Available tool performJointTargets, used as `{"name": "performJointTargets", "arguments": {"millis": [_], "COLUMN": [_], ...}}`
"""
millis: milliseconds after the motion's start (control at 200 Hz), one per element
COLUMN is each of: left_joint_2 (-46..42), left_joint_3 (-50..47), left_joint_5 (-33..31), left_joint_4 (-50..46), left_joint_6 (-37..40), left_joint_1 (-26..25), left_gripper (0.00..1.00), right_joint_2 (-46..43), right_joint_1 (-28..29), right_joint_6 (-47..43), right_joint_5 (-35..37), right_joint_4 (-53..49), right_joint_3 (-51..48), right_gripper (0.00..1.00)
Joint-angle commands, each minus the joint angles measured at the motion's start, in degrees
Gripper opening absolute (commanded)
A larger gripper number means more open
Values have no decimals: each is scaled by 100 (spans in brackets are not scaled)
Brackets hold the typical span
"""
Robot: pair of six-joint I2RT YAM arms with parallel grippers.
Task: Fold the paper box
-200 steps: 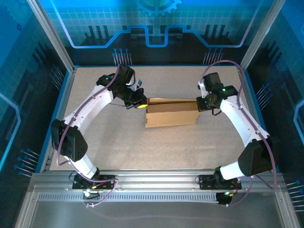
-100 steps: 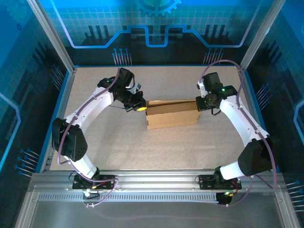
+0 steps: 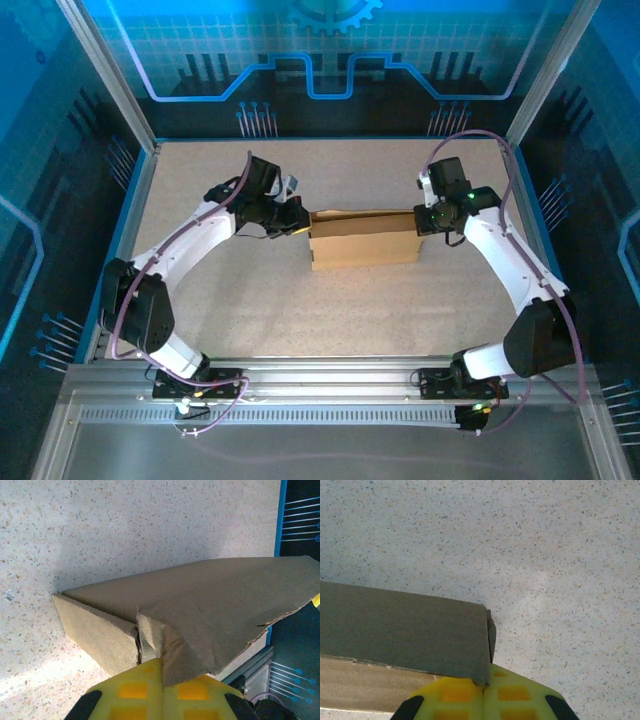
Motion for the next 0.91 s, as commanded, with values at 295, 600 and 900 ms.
{"name": "performJointTargets", "arguments": {"millis": [295, 600, 900], "left_joint_2": [-94, -89, -77], "left_joint_3": [-347, 137, -340], "left_joint_5": [-317, 380, 364], "left_joint_4": [-131, -393, -218], "left_joint_6": [-474, -644, -505], "left_joint_1": [-314, -23, -9], "left_gripper": [0, 0, 0], "right_joint_2": [-2, -7, 20], "right_joint_1": [85, 86, 78], "right_joint_6": [68, 60, 62], "right_joint_5": [-377, -285, -249], "right_joint_4": [-446, -420, -435], "right_joint_3": [-313, -426, -436], "right_gripper": [0, 0, 0]}}
